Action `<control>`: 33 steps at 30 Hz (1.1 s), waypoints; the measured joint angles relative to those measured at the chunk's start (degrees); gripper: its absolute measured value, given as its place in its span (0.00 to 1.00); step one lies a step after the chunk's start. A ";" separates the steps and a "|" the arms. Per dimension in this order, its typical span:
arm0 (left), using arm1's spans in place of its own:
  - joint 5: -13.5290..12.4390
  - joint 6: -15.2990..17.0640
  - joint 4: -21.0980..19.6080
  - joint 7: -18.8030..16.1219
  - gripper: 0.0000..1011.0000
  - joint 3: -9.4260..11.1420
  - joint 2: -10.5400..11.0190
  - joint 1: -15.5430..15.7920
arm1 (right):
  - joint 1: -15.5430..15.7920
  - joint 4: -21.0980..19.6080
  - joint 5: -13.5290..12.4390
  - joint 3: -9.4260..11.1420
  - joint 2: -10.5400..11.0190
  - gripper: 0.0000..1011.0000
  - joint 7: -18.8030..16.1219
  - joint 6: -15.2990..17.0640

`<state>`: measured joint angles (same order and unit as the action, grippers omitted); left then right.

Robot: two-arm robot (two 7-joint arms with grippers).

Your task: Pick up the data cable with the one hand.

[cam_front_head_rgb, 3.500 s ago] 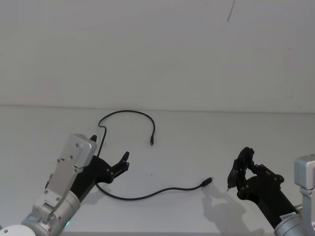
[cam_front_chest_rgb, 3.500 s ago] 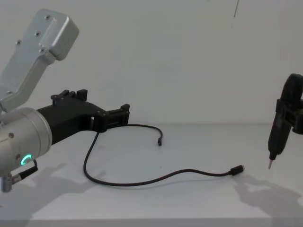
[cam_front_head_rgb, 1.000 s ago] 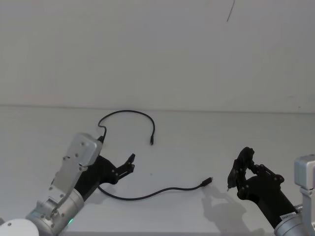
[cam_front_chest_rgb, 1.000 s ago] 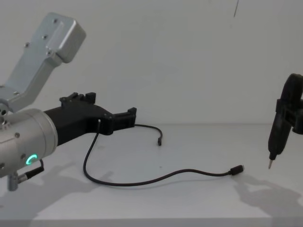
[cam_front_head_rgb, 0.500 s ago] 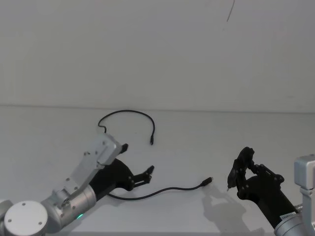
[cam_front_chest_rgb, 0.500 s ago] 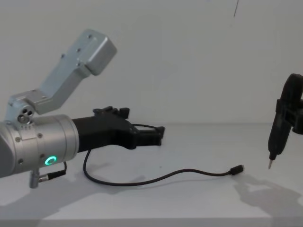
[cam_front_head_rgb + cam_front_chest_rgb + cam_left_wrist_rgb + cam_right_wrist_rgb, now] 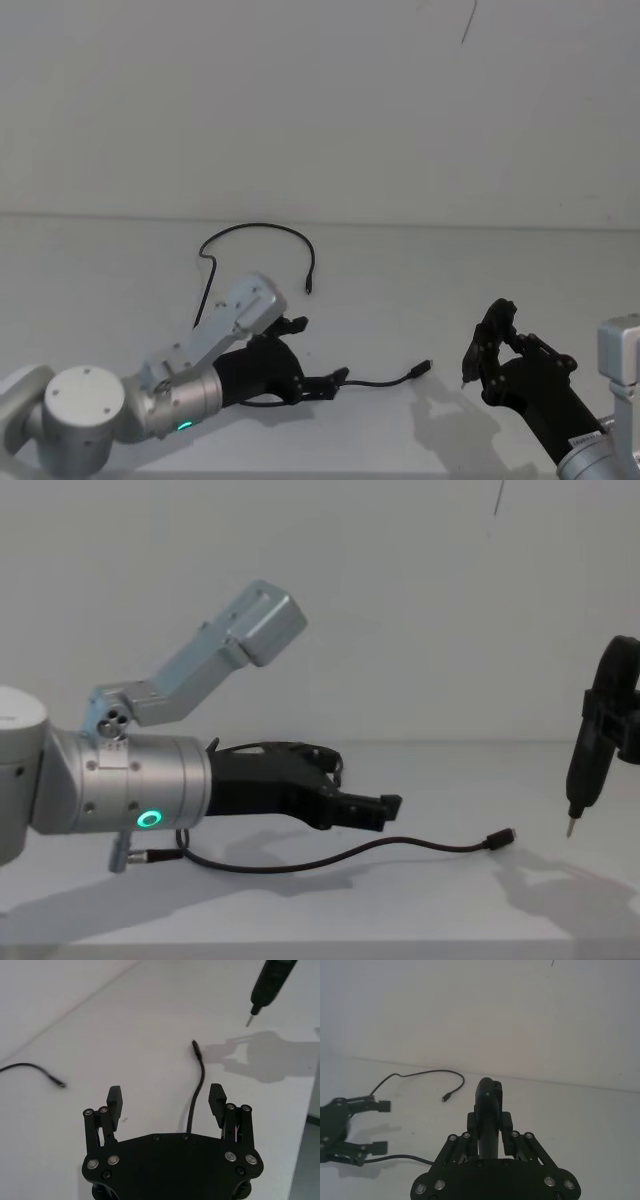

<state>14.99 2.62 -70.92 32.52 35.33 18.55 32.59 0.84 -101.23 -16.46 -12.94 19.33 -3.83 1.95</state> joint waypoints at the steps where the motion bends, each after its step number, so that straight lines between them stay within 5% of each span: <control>1: 0.00 0.00 0.00 0.00 0.99 0.00 0.00 0.00 | 0.00 0.00 0.00 0.00 0.00 0.27 0.00 0.00; 11: 1.31 -0.81 10.99 8.24 0.99 2.60 -3.54 6.82 | 0.00 0.00 0.00 0.00 0.00 0.27 0.00 0.00; 33: 1.97 -3.03 22.92 14.06 0.99 4.68 -7.31 12.66 | 0.00 0.00 0.00 0.00 0.00 0.27 0.00 0.00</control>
<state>16.96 -0.41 -48.00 46.58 40.02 11.24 45.25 0.84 -101.23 -16.46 -12.94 19.33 -3.83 1.95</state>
